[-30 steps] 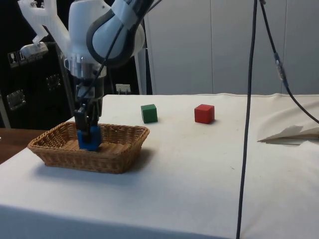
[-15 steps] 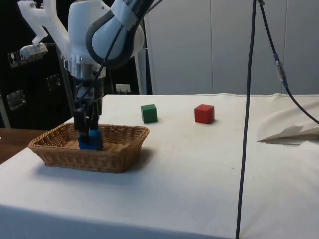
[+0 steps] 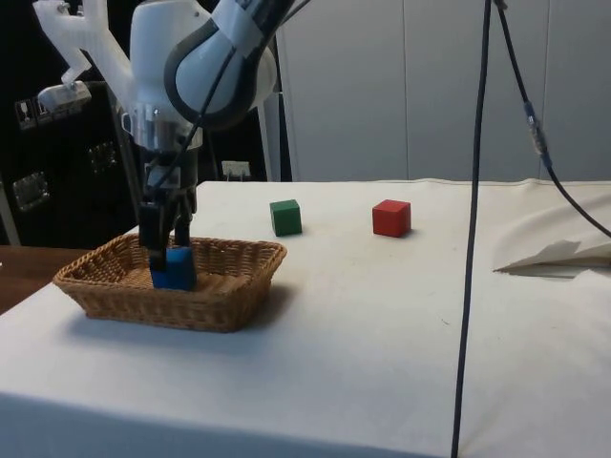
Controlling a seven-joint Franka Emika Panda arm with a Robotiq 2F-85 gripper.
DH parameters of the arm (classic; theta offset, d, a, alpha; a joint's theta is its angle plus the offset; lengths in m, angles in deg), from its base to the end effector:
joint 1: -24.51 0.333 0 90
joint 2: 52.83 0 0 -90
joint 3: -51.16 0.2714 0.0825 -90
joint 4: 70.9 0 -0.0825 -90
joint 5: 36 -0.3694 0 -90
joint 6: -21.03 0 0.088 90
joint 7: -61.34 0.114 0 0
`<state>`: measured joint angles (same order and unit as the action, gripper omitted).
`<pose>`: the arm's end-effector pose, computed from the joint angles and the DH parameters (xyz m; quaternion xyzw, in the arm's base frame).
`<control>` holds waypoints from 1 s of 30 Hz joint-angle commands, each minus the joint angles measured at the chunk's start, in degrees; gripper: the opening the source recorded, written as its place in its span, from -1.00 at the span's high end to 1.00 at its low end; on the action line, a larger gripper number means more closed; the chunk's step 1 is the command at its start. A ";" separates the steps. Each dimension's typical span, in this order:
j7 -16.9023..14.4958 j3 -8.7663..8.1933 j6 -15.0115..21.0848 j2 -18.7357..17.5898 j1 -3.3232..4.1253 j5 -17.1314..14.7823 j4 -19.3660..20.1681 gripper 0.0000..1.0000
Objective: Pick up the blue cube and place it into the basket.
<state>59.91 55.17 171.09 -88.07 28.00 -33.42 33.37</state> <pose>0.6289 0.0815 0.1846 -0.9918 -0.0876 -0.0924 0.0114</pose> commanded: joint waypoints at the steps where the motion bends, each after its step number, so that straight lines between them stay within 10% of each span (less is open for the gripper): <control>1: 0.17 -0.06 -0.23 0.46 0.06 0.00 0.06 -1.00; 30: -0.40 -0.97 -4.81 8.42 -0.92 -0.17 0.69 -1.00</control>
<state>59.74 54.03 166.27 -79.93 27.31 -33.42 33.72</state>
